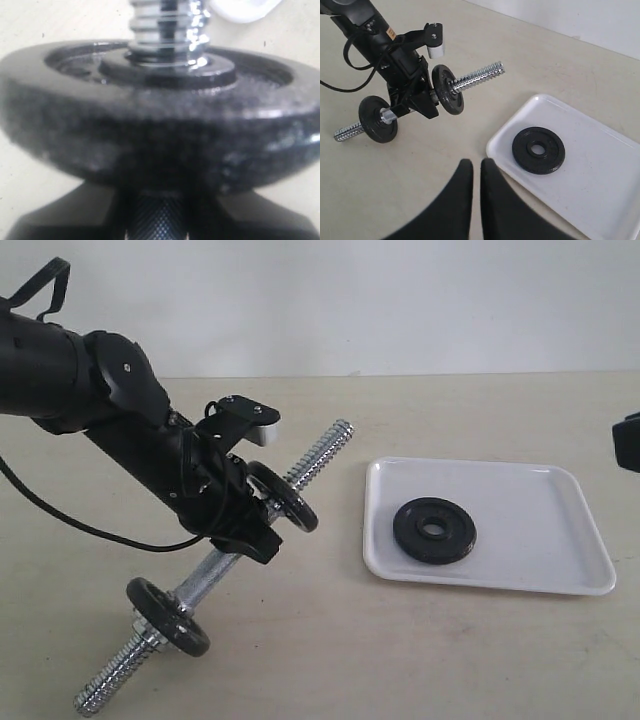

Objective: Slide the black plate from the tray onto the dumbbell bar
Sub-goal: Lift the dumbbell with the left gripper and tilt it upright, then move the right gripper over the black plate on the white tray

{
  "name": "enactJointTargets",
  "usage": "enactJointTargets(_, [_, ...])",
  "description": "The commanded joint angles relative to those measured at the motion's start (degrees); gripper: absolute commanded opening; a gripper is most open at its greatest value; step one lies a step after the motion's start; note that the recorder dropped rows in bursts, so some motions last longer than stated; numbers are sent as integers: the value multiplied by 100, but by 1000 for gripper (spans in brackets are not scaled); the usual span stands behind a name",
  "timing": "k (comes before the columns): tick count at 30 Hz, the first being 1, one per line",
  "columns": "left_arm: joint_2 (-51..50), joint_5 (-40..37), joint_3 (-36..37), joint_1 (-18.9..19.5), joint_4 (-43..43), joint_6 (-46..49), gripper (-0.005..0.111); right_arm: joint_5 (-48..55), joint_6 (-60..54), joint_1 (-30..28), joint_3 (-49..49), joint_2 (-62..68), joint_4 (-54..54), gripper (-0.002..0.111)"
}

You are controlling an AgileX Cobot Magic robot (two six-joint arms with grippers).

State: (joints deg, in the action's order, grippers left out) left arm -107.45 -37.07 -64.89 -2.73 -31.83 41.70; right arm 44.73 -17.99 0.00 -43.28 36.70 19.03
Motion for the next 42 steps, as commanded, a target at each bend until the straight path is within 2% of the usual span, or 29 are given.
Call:
enactJointTargets(1, [392, 111, -140, 19, -168, -76, 4, -171, 44, 0, -18, -3, 28, 1])
enactJointTargets(13, [392, 38, -140, 19, -46, -90, 4, -811, 302, 0, -18, 154, 15, 1])
enactJointTargets(19, [392, 52, -140, 19, -46, -90, 4, -877, 233, 0, -5, 950, 15, 1])
enactJointTargets(25, [392, 52, -140, 19, -46, -90, 4, -1446, 233, 0, -5, 1903, 15, 1])
enactJointTargets(32, [392, 41, -140, 19, -46, -90, 4, -1749, 243, 0, -5, 2441, 15, 3])
enactJointTargets(34, [392, 41, -140, 19, -46, -100, 4, -1749, 243, 0, -5, 2480, 15, 12])
enactJointTargets(36, [392, 41, -140, 19, -46, -100, 4, -1794, 289, 0, -5, 2515, 15, 30])
enactJointTargets(40, [392, 41, -140, 19, -46, -122, 4, -2044, 757, 0, -5, 2515, 15, 94])
enactJointTargets(41, [392, 41, -140, 19, -46, -122, 4, -2055, 820, 0, -5, 2515, 5, 105])
enactJointTargets(42, [392, 41, -140, 19, -70, -122, 4, -2004, 912, 0, -5, 2515, -8, 104])
